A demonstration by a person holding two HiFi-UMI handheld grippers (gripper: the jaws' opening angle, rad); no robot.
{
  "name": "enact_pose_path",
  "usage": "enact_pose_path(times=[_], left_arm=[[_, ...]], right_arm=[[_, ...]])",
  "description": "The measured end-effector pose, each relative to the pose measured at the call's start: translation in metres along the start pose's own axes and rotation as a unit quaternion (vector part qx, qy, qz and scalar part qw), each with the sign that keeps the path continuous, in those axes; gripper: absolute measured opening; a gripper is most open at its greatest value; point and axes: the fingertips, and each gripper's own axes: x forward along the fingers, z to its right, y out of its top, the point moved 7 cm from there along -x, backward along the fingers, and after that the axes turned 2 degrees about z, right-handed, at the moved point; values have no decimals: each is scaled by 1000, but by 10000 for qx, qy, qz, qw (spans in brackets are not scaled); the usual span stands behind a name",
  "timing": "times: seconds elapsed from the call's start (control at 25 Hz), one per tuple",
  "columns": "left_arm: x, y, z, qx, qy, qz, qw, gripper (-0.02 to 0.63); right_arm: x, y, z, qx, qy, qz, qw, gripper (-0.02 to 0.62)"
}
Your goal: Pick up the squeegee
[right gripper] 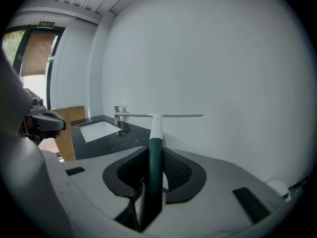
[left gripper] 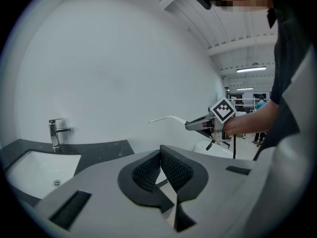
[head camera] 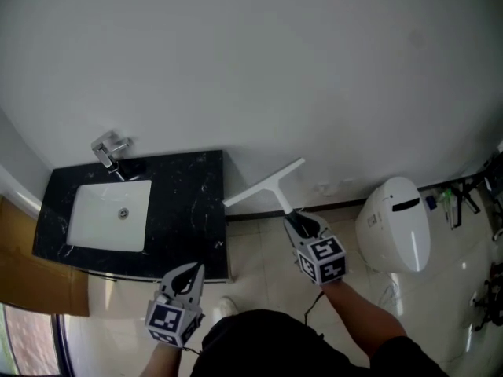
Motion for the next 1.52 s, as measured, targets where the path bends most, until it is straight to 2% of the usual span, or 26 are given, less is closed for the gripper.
enact_pose_path(times=[0.2,0.36,0.64,0.84,1.0,1.52], left_arm=[[9,-5,89,82,-227,-74,9997,2],[8,-7,152,104,-274,-180,9994,2],[-5,-11,215,200,-253,-259,9991,2],[-19,-12,221,160,-127,-229,9995,2],[-30,-16,212,214,-137,-146,9996,2],[-76,-20,149,158,-126,8,9998,2]], right_arm=[[-108,-41,39,29,-186,90,9998,100],[-173,-74,58,163,-144,148,9997,100],[-240,-104,68,373,0,347,9987,100],[-260,-117,56,570,21,428,9975,100],[-260,-116,39,543,67,472,9974,100],[-242,-83,-35,389,9,567,9976,100]])
